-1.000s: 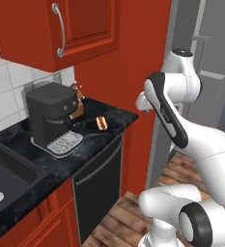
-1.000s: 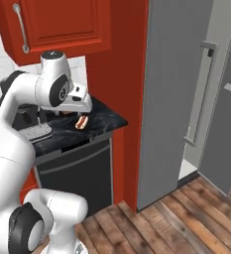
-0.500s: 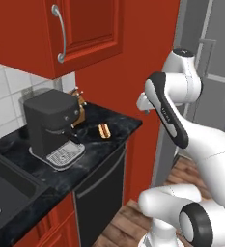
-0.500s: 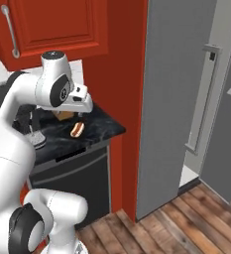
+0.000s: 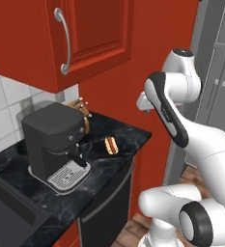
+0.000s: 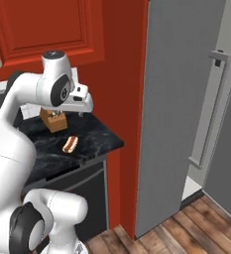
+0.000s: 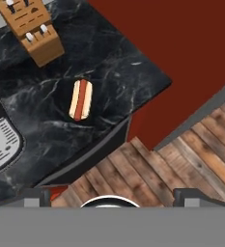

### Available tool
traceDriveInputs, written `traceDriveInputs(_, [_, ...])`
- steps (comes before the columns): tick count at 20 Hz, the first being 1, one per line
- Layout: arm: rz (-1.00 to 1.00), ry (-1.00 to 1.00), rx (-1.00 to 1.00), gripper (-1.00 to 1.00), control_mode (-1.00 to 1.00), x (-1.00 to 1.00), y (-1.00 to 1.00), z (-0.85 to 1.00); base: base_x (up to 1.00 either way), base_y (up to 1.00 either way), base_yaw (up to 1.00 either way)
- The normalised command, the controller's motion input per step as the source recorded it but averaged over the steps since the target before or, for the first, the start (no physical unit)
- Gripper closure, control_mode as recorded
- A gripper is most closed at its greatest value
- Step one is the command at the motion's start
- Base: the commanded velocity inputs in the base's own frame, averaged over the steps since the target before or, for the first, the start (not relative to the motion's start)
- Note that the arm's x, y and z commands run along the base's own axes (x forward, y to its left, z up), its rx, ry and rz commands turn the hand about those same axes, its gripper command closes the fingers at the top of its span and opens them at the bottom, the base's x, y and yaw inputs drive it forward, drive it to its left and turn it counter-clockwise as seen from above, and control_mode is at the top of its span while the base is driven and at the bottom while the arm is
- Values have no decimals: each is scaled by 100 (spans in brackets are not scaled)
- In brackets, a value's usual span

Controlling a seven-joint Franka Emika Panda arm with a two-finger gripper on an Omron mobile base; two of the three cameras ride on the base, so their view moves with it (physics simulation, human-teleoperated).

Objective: Store the hot dog in the freezer for long-term storage. Close the freezer door after placing the cooked food.

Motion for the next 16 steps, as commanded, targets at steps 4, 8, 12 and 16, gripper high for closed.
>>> traceDriveInputs(4, [0,0,0,-100,100,0,0,0,24,26,0])
traceDriveInputs(8, [0,0,0,-100,-100,2,8,-3,3,29,0])
traceDriveInputs(12, [0,0,0,-100,-100,10,27,-15,0,0,0])
traceDriveInputs(16, [0,2,0,-100,-100,17,20,-33,0,0,0])
